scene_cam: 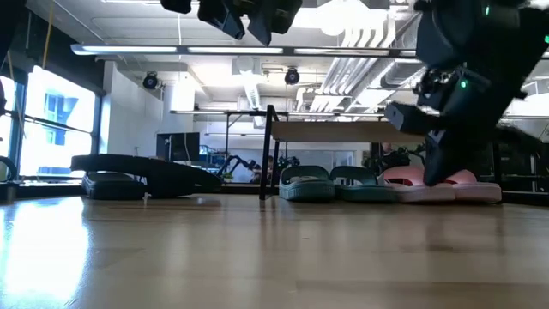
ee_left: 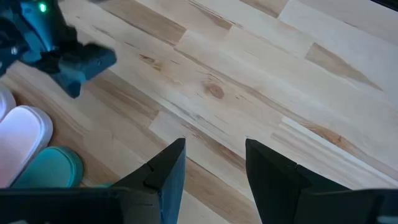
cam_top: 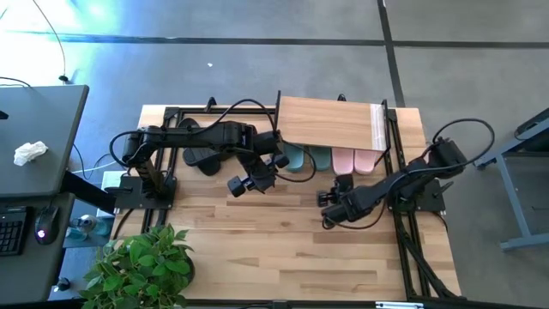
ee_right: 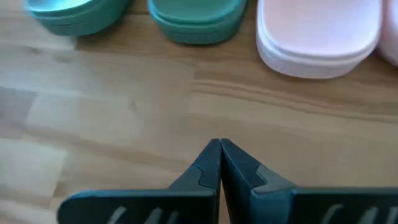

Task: Pick and place slides into the shelf
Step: Adjust the pink slide under the shelf

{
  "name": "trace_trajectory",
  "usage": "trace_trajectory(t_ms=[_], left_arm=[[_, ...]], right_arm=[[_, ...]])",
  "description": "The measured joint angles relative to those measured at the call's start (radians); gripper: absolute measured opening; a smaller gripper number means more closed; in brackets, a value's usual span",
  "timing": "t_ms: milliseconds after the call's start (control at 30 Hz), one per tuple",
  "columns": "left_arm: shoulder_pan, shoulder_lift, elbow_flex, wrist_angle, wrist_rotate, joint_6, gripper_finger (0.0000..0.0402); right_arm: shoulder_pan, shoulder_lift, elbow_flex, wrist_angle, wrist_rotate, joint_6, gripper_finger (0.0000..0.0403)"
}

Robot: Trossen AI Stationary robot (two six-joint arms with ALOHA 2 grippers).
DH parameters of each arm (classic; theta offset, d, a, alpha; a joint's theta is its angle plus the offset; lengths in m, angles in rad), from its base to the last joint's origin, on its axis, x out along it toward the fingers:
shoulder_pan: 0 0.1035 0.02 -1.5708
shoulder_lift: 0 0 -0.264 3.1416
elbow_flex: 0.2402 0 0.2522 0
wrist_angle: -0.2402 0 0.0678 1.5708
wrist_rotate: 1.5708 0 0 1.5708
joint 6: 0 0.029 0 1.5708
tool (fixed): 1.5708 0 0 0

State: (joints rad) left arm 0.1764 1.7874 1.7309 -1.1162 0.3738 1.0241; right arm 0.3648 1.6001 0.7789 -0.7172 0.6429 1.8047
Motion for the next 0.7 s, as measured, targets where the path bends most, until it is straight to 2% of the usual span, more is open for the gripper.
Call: trace_trajectory(t_ms=[100, 267, 400, 700], left_arm=[[0.000, 0.000, 0.000, 0.002, 0.000, 0.000, 0.0152], [0.000, 0.000, 0.000, 0.002, 0.000, 0.000, 0.0152], [0.000, 0.000, 0.000, 0.002, -0.001, -0.007, 0.0152], [0.000, 0.000, 0.000, 0.019, -0.003, -0.009, 0.0152]], right_arm=[[-0.017, 0.001, -0.066, 0.086, 0.043, 0.044, 0.0000], [-0.044, 0.001, -0.096, 0.057, 0.077, 0.081, 0.0000], [-0.083, 0.001, -0.096, 0.000, 0.057, 0.079, 0.0000], [-0.166, 0.001, -0.096, 0.035, 0.054, 0.015, 0.0000]])
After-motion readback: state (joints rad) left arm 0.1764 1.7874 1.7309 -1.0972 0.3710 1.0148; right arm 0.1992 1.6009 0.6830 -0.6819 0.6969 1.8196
